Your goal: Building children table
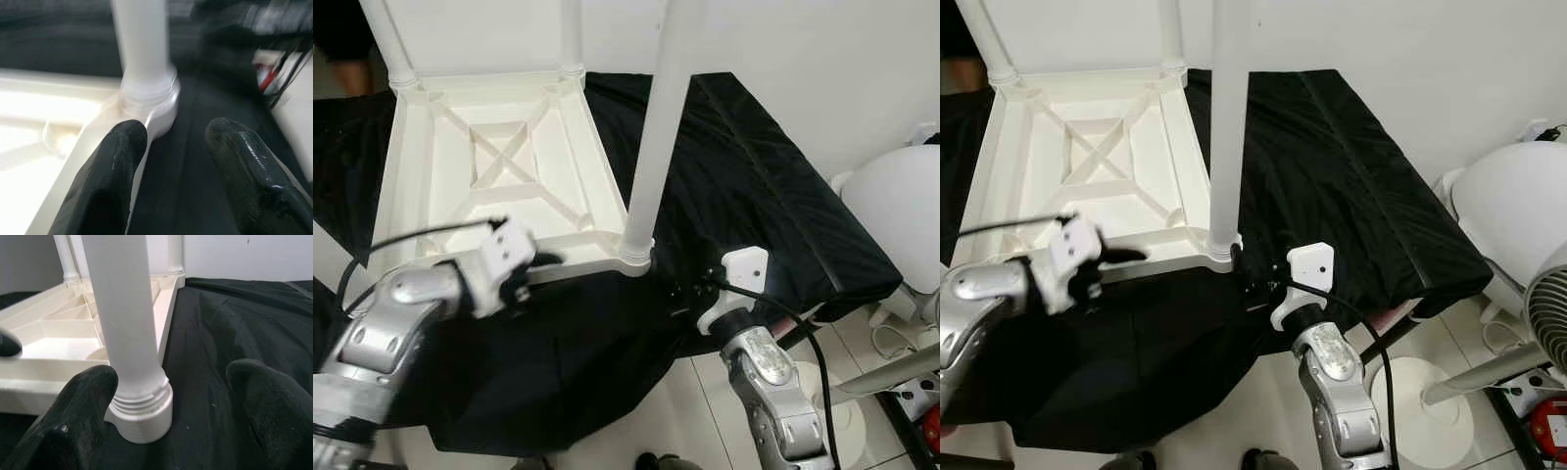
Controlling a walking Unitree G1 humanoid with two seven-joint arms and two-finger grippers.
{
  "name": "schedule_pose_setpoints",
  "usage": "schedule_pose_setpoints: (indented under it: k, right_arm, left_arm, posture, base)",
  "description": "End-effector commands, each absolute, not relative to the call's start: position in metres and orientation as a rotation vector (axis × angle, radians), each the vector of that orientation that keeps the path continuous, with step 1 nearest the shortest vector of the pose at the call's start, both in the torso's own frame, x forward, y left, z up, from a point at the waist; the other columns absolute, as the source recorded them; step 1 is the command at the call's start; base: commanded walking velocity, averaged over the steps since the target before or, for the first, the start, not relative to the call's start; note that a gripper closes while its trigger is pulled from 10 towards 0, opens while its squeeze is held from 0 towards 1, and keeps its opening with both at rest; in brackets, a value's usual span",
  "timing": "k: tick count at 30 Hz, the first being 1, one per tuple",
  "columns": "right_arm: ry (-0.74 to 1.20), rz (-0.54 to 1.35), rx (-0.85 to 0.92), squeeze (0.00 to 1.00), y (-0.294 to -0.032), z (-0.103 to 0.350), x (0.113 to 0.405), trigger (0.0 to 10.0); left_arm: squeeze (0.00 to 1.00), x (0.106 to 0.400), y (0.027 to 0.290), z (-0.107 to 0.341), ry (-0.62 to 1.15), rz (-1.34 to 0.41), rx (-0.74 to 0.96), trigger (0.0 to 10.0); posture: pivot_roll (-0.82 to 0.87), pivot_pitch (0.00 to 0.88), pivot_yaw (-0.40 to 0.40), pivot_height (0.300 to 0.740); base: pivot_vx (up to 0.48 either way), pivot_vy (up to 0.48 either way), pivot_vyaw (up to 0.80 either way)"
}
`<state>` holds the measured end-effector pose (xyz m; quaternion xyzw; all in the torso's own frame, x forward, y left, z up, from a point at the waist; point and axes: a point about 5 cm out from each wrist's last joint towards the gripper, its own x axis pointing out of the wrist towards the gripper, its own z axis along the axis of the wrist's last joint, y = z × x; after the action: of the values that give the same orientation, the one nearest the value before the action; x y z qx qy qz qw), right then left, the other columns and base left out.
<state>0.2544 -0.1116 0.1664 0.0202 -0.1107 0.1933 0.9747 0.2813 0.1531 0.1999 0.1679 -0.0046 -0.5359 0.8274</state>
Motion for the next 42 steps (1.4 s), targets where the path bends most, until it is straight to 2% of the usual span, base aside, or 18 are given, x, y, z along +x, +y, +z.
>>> schedule_pose_setpoints:
  k: [1,5,8,9,10,11,13,20,23,30,36,42]
  right_arm:
    - [-0.198,0.395,0.012,0.0,-0.116,0.161,0.255,10.0]
    - [-0.194,0.411,0.003,0.0,-0.116,0.16,0.255,10.0]
    - [-0.189,0.439,-0.034,0.0,-0.118,0.158,0.258,10.0]
    - [-0.19,0.436,-0.056,0.0,-0.119,0.159,0.261,10.0]
    - [-0.19,0.436,-0.056,0.0,-0.119,0.159,0.261,10.0]
    - [-0.19,0.428,-0.077,0.0,-0.121,0.159,0.264,10.0]
    - [-0.199,0.431,-0.111,0.0,-0.12,0.161,0.273,10.0]
    - [-0.211,0.448,-0.121,0.0,-0.117,0.165,0.283,10.0]
    - [-0.213,0.459,-0.127,0.0,-0.116,0.167,0.289,10.0]
    - [-0.225,0.485,-0.123,0.0,-0.109,0.167,0.292,10.0]
    - [-0.225,0.516,-0.132,0.0,-0.102,0.165,0.294,10.0]
    - [-0.235,0.505,-0.089,0.0,-0.099,0.169,0.298,10.0]
  left_arm:
    - [0.0,0.281,0.151,0.203,-0.018,-1.095,0.295,10.0]
    - [0.0,0.279,0.148,0.206,-0.033,-1.1,0.284,10.0]
    - [0.0,0.282,0.143,0.211,-0.073,-1.006,0.282,10.0]
    - [0.0,0.29,0.144,0.213,-0.094,-0.91,0.281,10.0]
    - [0.0,0.29,0.144,0.213,-0.094,-0.91,0.281,10.0]
    - [0.0,0.297,0.145,0.214,-0.089,-0.825,0.254,10.0]
    - [0.0,0.31,0.148,0.211,-0.064,-0.659,0.145,10.0]
    - [0.0,0.314,0.149,0.206,-0.047,-0.506,0.093,10.0]
    - [0.0,0.32,0.154,0.203,-0.043,-0.365,0.041,10.0]
    - [0.0,0.322,0.153,0.196,-0.038,-0.281,0.01,10.0]
    - [0.0,0.324,0.155,0.204,-0.111,-0.19,0.069,10.0]
    - [0.0,0.327,0.153,0.197,-0.13,-0.227,0.015,10.0]
  posture:
    - [0.02,0.126,-0.042,0.74]
    - [0.02,0.125,-0.045,0.74]
    - [0.03,0.12,-0.051,0.74]
    - [0.03,0.119,-0.052,0.74]
    - [0.03,0.119,-0.052,0.74]
    - [0.03,0.119,-0.052,0.74]
    - [0.03,0.119,-0.046,0.74]
    - [0.04,0.119,-0.047,0.74]
    - [0.05,0.12,-0.046,0.74]
    - [0.05,0.118,-0.049,0.74]
    - [0.04,0.12,-0.058,0.74]
    - [0.01,0.129,-0.07,0.74]
  base:
    - [0.0,0.0,0.0]
    - [0.0,0.0,0.0]
    - [0.0,0.0,0.0]
    - [0.0,0.0,0.0]
    - [0.0,0.0,0.0]
    - [0.0,0.0,0.0]
    - [0.0,0.0,0.0]
    - [0.0,0.0,0.0]
    - [0.0,0.0,0.0]
    - [0.0,0.0,0.0]
    - [0.0,0.0,0.0]
    - [0.0,0.0,0.0]
